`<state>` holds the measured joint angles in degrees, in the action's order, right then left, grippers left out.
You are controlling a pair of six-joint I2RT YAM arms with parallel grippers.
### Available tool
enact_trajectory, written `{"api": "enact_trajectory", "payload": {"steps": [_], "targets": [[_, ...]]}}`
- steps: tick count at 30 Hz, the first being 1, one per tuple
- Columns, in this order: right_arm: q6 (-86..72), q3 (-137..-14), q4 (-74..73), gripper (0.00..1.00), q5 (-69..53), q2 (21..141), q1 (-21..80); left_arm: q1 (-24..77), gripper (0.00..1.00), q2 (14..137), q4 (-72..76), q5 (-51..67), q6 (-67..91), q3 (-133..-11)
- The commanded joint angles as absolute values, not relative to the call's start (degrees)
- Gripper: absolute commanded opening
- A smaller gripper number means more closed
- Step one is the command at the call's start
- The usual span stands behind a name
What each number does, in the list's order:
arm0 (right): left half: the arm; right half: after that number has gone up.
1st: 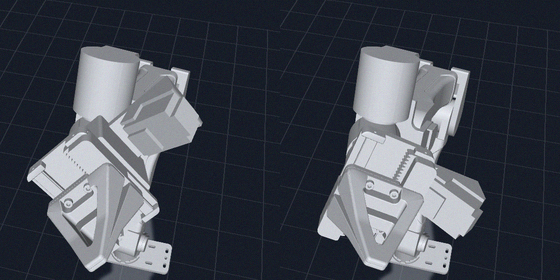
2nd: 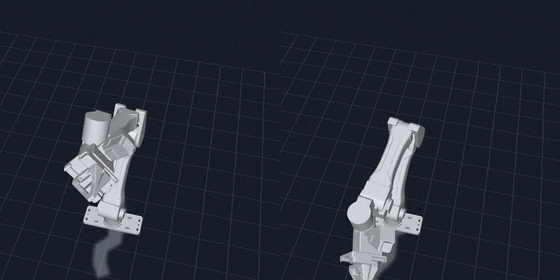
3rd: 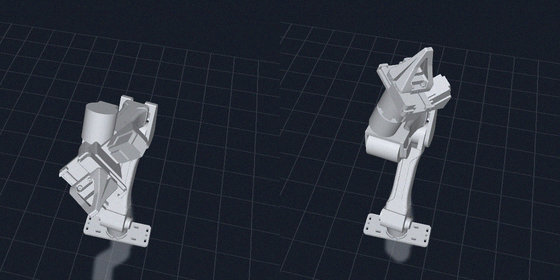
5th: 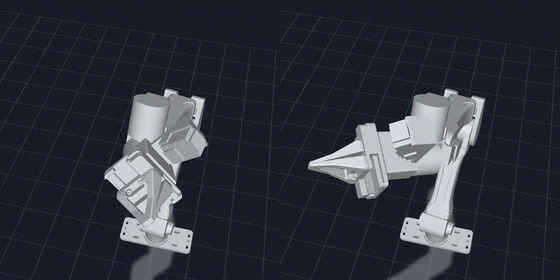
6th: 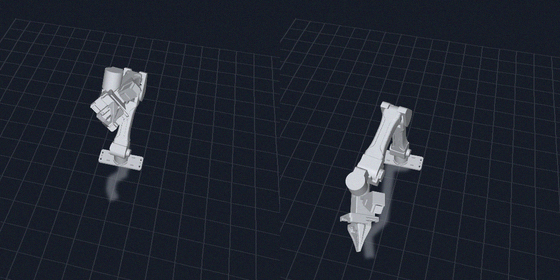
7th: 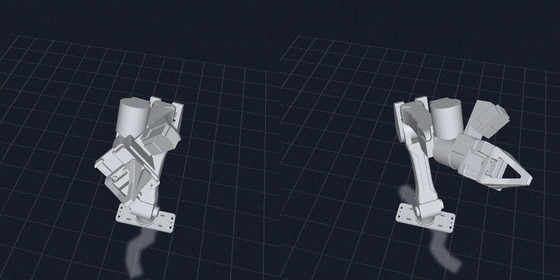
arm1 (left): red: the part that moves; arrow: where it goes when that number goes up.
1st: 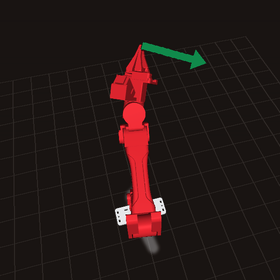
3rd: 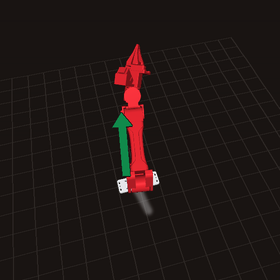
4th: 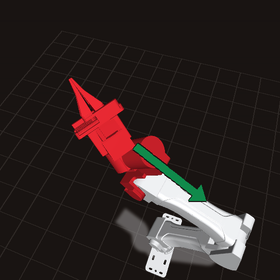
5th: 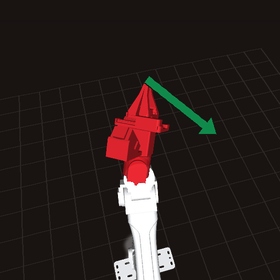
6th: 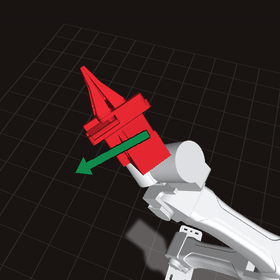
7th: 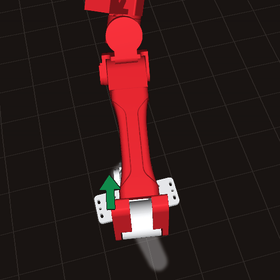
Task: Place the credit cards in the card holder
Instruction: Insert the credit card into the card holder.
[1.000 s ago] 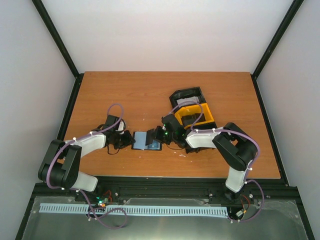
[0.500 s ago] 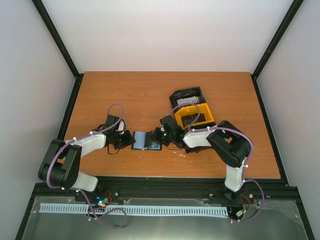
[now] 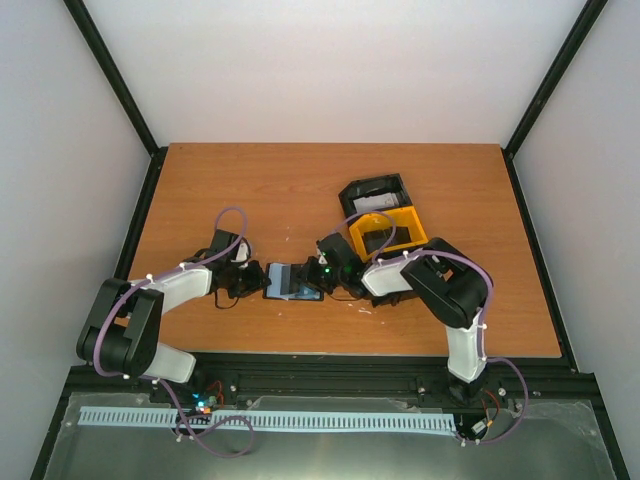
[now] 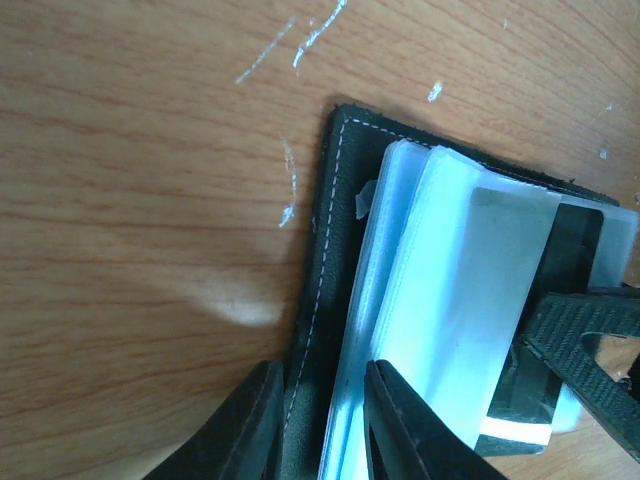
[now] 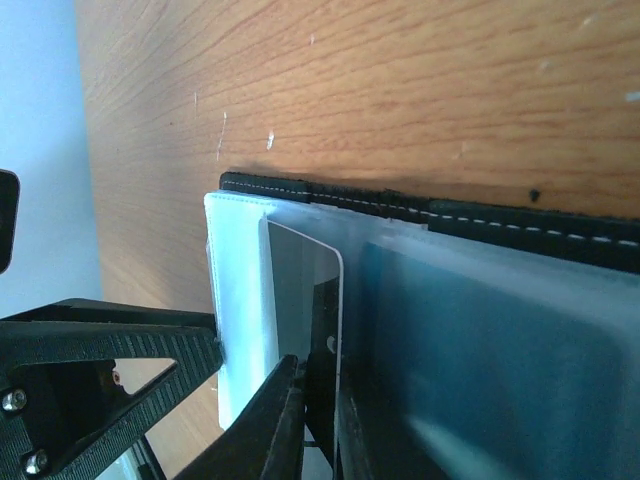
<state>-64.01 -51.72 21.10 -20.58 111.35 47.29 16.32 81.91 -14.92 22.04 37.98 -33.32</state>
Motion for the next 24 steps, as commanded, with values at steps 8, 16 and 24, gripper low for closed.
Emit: {"api": "enact_trajectory", "payload": {"steps": [8,16,24], "targets": [[-64.3,-53.5,22.6,0.21,-21.5,113.2,49.3,16.3,0.24,83.1,-15.7,23.0,37.0,-33.3],[-62.0,-54.1,16.4,0.4,-18.1,109.4,49.5,16.3,0.24,82.8,-15.7,23.0,36.9,-33.4],[-60.4,-57.4,10.7,0.48,-17.2,110.8,51.2,16.3,0.24,83.1,-14.7,23.7,36.7,-33.3]]}}
